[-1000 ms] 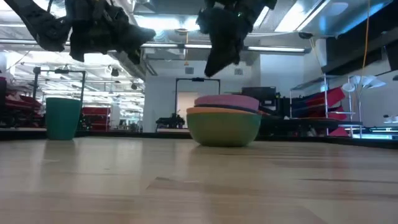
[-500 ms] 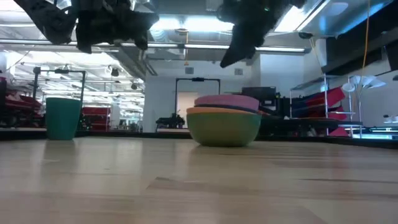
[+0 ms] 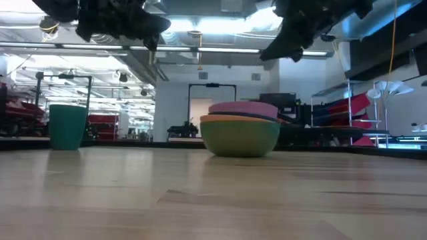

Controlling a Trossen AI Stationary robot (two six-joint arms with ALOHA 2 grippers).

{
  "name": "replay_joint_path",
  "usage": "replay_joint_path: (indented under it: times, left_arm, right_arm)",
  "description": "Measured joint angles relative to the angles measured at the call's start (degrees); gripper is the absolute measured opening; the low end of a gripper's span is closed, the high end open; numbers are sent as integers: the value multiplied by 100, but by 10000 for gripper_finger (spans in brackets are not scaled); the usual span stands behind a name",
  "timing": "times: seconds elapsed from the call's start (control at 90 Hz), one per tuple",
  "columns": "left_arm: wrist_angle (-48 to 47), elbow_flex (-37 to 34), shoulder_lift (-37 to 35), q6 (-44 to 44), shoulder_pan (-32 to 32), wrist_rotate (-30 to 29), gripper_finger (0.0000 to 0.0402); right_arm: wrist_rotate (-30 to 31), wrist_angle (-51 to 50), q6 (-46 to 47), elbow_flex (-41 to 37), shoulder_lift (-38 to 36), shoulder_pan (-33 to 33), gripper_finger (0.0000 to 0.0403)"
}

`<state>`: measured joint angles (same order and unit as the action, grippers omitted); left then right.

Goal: Nest bowls inside each other
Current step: Stack the light blue bowl on top of the pink bowl

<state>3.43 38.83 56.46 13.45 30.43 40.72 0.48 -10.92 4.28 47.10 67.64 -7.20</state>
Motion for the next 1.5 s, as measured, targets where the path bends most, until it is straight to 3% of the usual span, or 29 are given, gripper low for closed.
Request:
replay_joint_path:
  times: [0.178, 0.3, 0.633, 0.844, 0.978, 1.156, 1.267, 1.5]
  left_arm:
    - [-1021, 310, -139, 260, -269, -383, 0]
    - [-1173, 319, -135, -51, -334, -408, 0]
    - [-1350, 319, -135, 195, -461, -543, 0]
    - [-1344, 319, -132, 42, -461, -541, 0]
    - [-1658, 319, -132, -56, -459, -571, 0]
    - [-2018, 317, -129, 11, -585, -1387, 0]
    - [-2134, 317, -128, 33, -783, -1493, 0]
    - [-3559, 317, -128, -297, -1283, -1883, 0]
  right_arm:
    - [-4, 676, 193, -565, -398, 4, 0]
    - [-12, 1250, 318, -1000, -619, 4, 0]
    - [5, 2519, 439, -1789, -1230, 4, 0]
    - [-274, 2434, 433, -1791, -1130, 5, 0]
    - [-254, 2671, 273, -2106, -1496, 7, 0]
    - [-77, 3395, 557, -2904, -2152, 4, 0]
    - [51, 3301, 726, -3150, -2435, 4, 0]
    - [103, 3274, 742, -3199, -2546, 4, 0]
